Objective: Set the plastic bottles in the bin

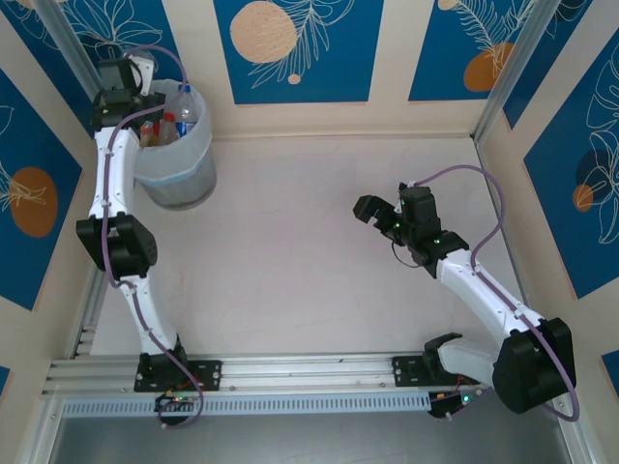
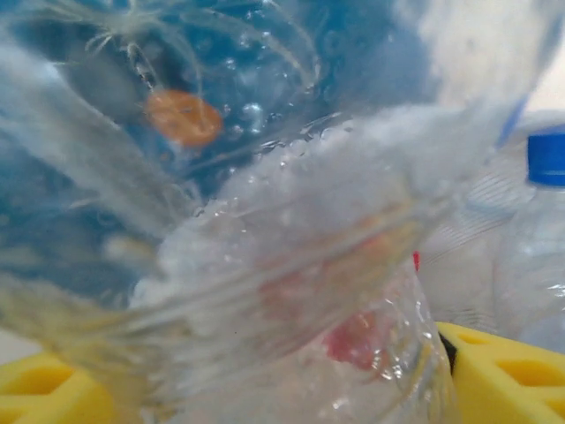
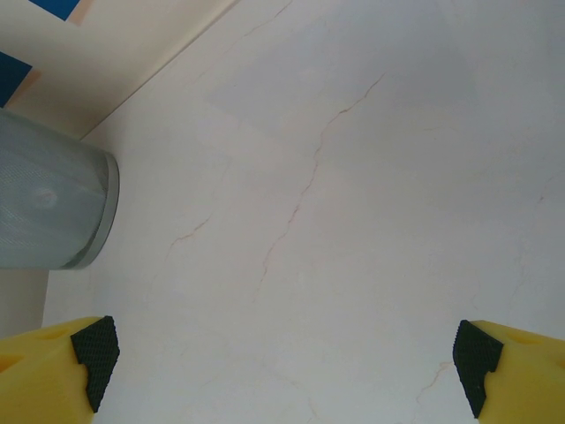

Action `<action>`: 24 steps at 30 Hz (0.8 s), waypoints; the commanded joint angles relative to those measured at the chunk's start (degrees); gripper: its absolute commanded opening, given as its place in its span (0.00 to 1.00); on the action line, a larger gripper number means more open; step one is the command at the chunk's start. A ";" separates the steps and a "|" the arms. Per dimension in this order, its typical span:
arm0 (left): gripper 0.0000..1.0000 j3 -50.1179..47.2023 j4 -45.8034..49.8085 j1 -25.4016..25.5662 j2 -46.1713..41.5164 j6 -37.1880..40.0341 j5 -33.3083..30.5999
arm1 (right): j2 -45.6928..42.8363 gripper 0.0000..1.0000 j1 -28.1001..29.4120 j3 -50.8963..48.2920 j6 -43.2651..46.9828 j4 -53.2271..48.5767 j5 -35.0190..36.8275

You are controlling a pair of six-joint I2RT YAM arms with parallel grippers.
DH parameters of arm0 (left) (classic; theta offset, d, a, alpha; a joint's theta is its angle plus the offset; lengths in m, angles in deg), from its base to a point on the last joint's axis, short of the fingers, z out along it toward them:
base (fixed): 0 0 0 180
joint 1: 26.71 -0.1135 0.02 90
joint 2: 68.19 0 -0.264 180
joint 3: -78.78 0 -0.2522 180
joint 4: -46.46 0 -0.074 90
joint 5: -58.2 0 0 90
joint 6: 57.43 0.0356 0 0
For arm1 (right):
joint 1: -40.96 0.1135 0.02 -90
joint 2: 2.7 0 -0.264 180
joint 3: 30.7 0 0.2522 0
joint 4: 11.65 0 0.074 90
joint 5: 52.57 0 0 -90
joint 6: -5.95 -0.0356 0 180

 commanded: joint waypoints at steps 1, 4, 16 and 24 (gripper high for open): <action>0.85 4.15 1.08 -0.86 -0.04 0.42 -0.24 | 0.18 1.00 -0.26 0.78 -0.17 -0.79 -0.41; 0.88 6.17 3.11 -0.82 -1.59 -2.64 4.40 | 0.14 1.00 -0.23 1.14 0.42 -1.12 -0.12; 0.99 -7.91 -1.54 0.39 -17.75 -19.21 19.69 | -2.20 1.00 -7.66 1.82 11.53 -1.78 7.25; 0.99 -49.66 -26.65 2.58 -40.60 -24.72 17.03 | 0.39 0.99 -15.73 -3.08 21.23 5.74 7.73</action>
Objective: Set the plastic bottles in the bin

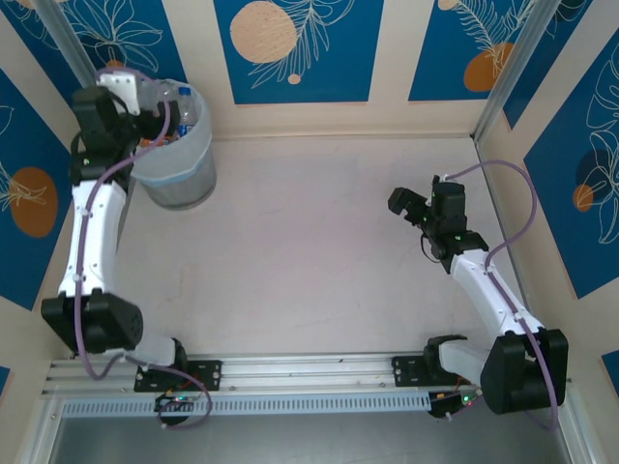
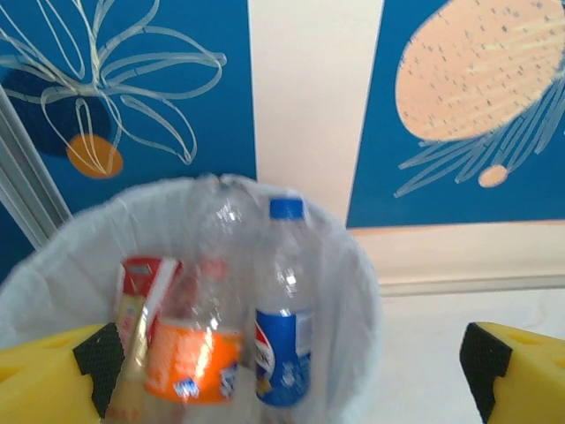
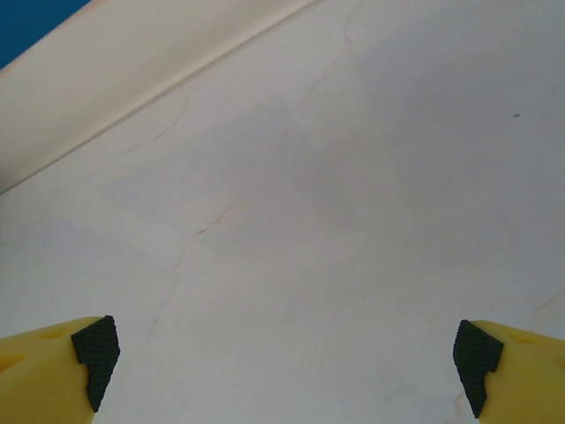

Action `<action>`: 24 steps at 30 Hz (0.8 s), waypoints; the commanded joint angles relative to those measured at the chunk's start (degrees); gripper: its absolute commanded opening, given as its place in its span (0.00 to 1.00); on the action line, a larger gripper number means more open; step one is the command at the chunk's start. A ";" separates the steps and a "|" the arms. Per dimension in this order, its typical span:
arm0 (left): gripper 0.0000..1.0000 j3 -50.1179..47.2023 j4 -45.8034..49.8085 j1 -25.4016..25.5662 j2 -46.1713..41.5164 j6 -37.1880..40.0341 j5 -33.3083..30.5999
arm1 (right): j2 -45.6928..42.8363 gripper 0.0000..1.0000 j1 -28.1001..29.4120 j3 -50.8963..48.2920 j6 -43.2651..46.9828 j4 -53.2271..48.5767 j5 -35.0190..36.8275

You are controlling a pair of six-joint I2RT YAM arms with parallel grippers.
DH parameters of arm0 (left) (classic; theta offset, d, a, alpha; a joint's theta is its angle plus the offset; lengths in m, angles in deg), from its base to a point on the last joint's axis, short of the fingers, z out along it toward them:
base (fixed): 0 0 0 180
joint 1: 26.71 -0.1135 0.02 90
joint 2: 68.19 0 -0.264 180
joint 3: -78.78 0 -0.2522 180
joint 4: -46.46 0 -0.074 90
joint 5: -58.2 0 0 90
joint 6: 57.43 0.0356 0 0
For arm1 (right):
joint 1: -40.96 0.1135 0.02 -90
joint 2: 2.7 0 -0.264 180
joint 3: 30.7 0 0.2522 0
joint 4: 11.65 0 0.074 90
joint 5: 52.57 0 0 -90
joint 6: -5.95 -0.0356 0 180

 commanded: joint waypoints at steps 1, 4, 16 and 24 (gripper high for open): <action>0.99 -11.40 -11.02 0.74 -5.35 -4.55 -0.86 | 1.88 0.99 -2.17 -2.45 7.12 4.60 1.91; 0.99 -23.72 -17.34 0.89 -11.79 -8.09 -2.85 | 4.08 0.99 -3.71 -5.23 10.68 9.45 1.57; 0.99 -52.61 -25.21 0.85 -16.30 -10.54 -17.99 | 12.29 0.99 -4.95 -12.98 19.03 28.99 -1.13; 0.99 -62.00 -44.39 0.85 -4.83 -3.74 -7.90 | 17.87 0.99 -4.84 -14.24 22.55 39.88 -4.69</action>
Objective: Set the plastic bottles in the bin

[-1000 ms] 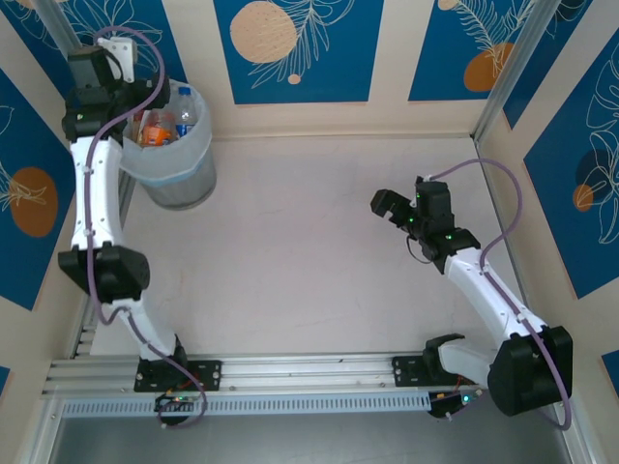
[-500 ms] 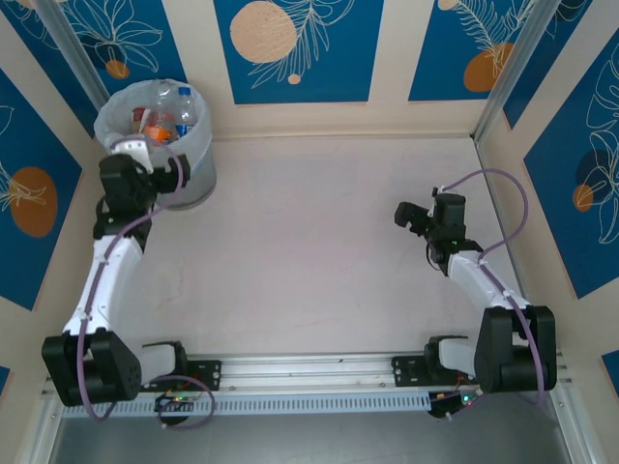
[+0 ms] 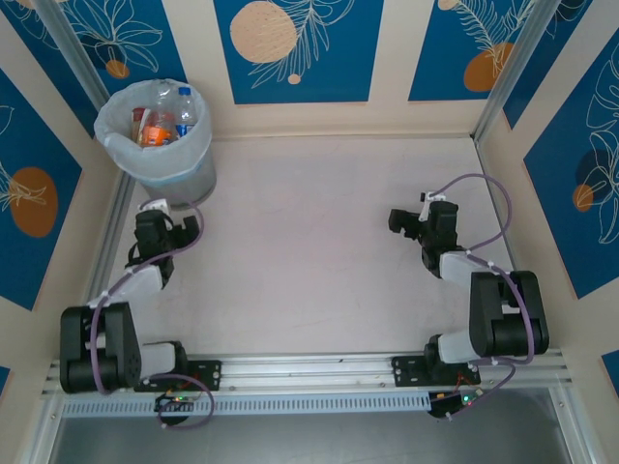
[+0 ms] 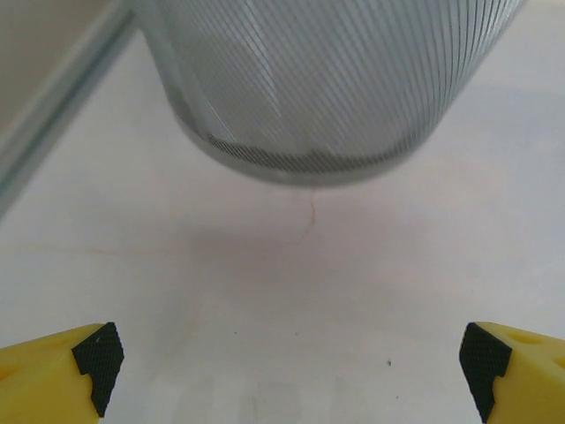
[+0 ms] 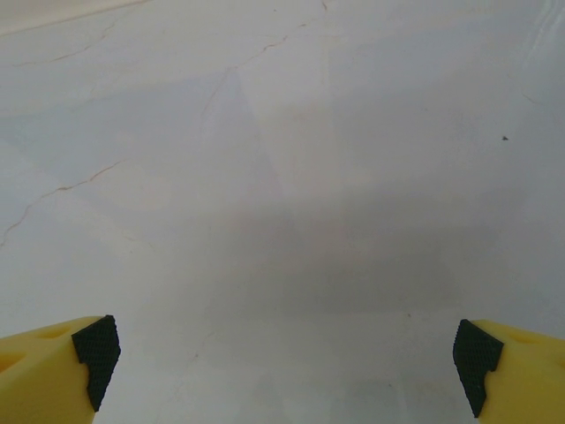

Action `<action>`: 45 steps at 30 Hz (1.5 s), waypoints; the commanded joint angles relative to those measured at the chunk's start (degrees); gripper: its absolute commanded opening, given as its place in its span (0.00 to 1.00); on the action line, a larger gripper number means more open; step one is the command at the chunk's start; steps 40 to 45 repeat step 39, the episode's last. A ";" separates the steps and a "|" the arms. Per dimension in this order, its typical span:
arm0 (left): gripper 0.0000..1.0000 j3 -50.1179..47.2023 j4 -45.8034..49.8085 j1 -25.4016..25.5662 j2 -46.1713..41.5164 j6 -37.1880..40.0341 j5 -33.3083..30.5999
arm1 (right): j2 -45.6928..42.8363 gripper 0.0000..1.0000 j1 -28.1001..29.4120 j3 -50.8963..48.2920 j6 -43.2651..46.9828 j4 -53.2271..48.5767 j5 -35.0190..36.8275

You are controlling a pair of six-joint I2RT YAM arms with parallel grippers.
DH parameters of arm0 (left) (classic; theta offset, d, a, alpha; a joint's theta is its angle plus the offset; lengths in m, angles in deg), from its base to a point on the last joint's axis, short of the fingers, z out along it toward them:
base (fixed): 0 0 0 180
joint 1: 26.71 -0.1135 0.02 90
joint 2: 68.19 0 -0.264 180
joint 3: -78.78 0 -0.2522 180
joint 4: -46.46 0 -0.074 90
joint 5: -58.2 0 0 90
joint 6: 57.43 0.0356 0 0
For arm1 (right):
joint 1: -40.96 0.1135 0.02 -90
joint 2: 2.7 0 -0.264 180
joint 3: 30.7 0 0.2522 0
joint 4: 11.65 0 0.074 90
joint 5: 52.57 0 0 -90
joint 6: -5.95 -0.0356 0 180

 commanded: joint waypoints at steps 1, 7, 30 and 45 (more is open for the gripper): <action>0.99 -0.88 -12.51 0.43 5.47 3.83 6.37 | 1.27 0.99 -0.12 -1.46 3.88 9.58 -2.13; 0.99 -3.93 -23.14 1.01 8.93 3.88 11.76 | 4.09 0.99 -0.19 -4.96 5.37 17.81 -6.18; 0.99 -7.94 -33.77 11.13 13.34 8.76 -9.04 | 5.87 0.99 -0.19 -6.97 5.90 22.82 -7.02; 0.99 -7.75 -33.51 10.82 13.33 8.66 -8.11 | 5.87 0.99 -0.18 -6.95 5.90 22.77 -7.00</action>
